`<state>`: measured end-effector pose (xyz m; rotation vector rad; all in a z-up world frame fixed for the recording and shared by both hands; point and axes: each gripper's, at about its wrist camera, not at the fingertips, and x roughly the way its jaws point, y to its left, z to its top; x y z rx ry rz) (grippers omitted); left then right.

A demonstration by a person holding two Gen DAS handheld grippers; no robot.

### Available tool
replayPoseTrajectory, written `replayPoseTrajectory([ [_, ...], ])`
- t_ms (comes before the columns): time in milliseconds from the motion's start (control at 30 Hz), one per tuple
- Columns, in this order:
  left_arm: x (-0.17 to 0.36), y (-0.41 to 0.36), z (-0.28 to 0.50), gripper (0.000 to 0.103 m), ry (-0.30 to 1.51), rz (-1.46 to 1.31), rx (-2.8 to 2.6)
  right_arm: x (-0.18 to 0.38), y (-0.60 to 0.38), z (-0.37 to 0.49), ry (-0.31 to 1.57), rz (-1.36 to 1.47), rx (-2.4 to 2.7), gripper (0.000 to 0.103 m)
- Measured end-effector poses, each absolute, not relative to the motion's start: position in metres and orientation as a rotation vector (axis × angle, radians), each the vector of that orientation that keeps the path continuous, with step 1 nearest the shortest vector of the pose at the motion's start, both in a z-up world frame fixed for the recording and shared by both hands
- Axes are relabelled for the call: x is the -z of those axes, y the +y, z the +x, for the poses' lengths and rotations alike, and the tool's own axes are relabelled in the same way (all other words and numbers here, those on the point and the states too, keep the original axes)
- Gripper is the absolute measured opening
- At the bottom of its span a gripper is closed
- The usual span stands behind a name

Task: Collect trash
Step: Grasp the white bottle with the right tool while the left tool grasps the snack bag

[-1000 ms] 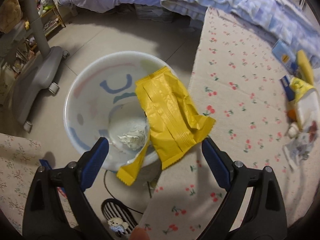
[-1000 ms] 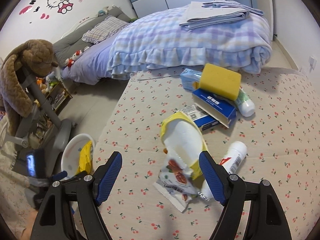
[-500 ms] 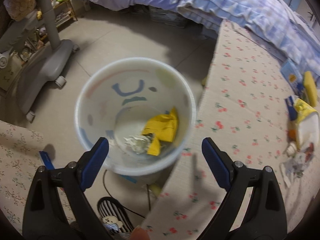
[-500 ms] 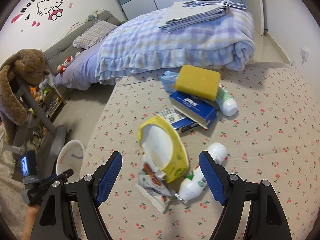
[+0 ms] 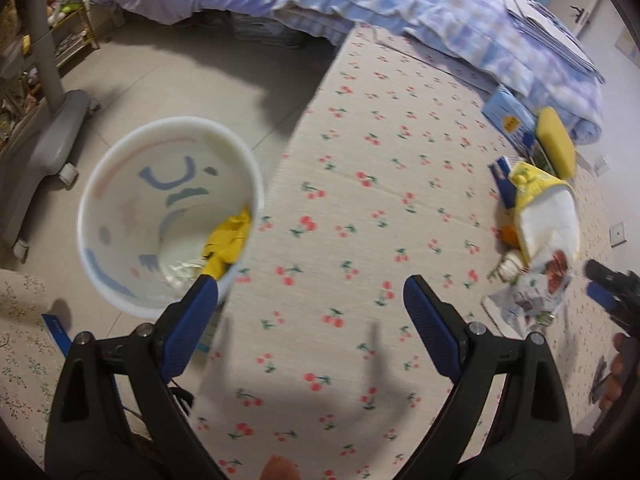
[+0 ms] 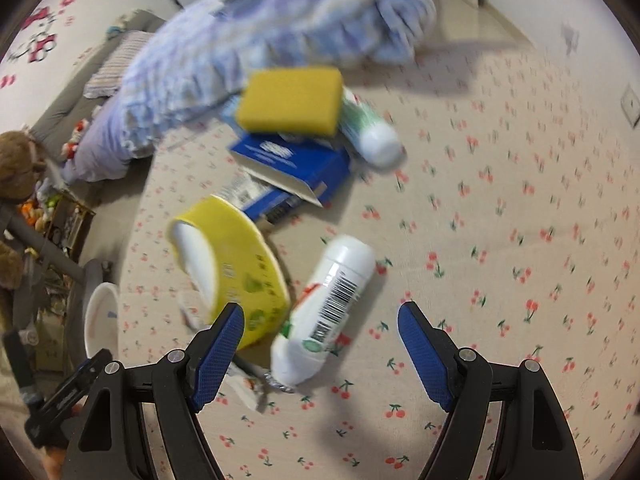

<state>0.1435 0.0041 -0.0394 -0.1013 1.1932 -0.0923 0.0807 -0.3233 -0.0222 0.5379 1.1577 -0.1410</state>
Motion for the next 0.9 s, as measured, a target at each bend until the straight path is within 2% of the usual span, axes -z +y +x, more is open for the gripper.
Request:
replayPoseTrajectory([
  [133,0.039,-0.005,0.141,0.094,1.203,-0.115,0.124,0.043,-0.328,0.088,1.240,0.593,0.133,0.081],
  [500,0.041,-0.030,0.136,0.094,1.203,-0.102,0.186,0.067,-0.312,0.100,1.293,0.500,0.140,0.080],
  [567,0.041,-0.036,0.134,0.094,1.205,-0.089,0.205,0.067,-0.310,0.099,1.296,0.486,0.128,0.072],
  [633,0.041,-0.043,0.132,0.094,1.203,-0.092,0.236,0.064,-0.309,0.097,1.304,0.459,0.112,0.049],
  [667,0.041,-0.048,0.131,0.094,1.202,-0.091,0.249,0.064,-0.309,0.096,1.307,0.456,0.100,0.041],
  [900,0.045,-0.087,0.123,0.094,1.187,-0.050,0.382,0.053,-0.329,0.075,1.283,0.485,0.061,0.040],
])
